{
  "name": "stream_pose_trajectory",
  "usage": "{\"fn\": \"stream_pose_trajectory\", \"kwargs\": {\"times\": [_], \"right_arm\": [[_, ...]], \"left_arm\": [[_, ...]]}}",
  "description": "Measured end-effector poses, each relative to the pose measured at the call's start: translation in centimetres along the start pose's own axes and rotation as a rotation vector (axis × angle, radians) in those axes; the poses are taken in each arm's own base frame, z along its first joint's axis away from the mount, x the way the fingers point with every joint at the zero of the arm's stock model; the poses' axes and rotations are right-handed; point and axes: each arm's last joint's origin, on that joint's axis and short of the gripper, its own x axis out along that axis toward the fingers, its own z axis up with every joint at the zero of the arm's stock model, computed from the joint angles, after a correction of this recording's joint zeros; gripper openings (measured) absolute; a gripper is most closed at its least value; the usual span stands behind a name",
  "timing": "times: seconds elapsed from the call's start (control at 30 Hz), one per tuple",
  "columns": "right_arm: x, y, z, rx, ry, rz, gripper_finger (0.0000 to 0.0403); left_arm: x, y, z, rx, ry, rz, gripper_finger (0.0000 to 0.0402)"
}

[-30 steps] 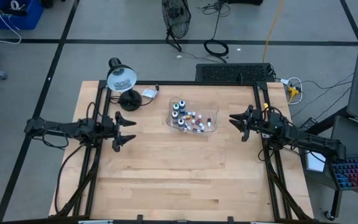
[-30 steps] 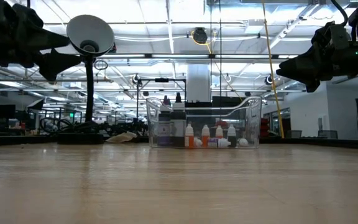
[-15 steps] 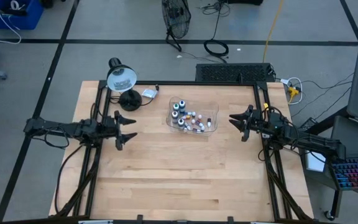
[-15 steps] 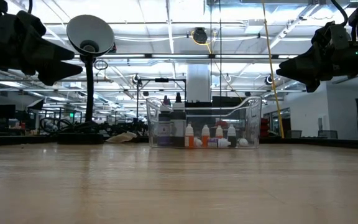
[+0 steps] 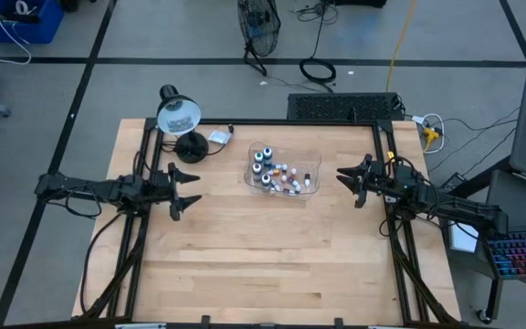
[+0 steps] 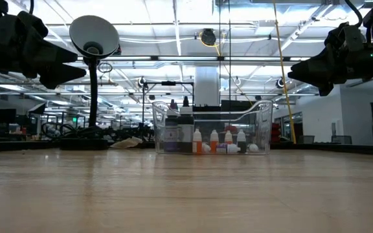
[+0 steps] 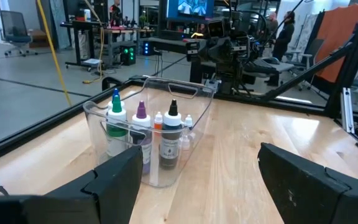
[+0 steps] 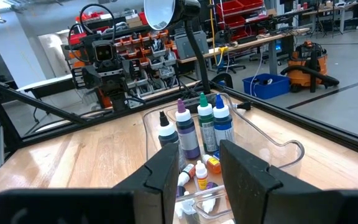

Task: Pick & Place food coloring
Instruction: Return to Home Position

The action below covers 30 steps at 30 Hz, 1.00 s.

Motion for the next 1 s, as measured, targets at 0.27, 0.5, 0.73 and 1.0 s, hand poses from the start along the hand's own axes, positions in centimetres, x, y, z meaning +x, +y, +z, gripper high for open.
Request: {"fn": "stream_pose_trajectory", "kwargs": {"times": [0.27, 0.5, 0.73, 1.0], "right_arm": [[0.00, 0.00, 0.00, 0.000, 0.000, 0.000, 0.0105], [0.00, 0.00, 0.00, 0.000, 0.000, 0.000, 0.0105], [0.00, 0.00, 0.00, 0.000, 0.000, 0.000, 0.0105], [0.00, 0.00, 0.00, 0.000, 0.000, 0.000, 0.0105]], "left_arm": [[0.00, 0.00, 0.01, 0.000, -0.001, 0.000, 0.0311], [0.00, 0.00, 0.01, -0.001, -0.001, 0.000, 0.0315], [0.00, 0.00, 0.01, -0.001, -0.001, 0.000, 0.0311], [0.00, 0.00, 0.01, 0.000, -0.001, 0.000, 0.0310]]}}
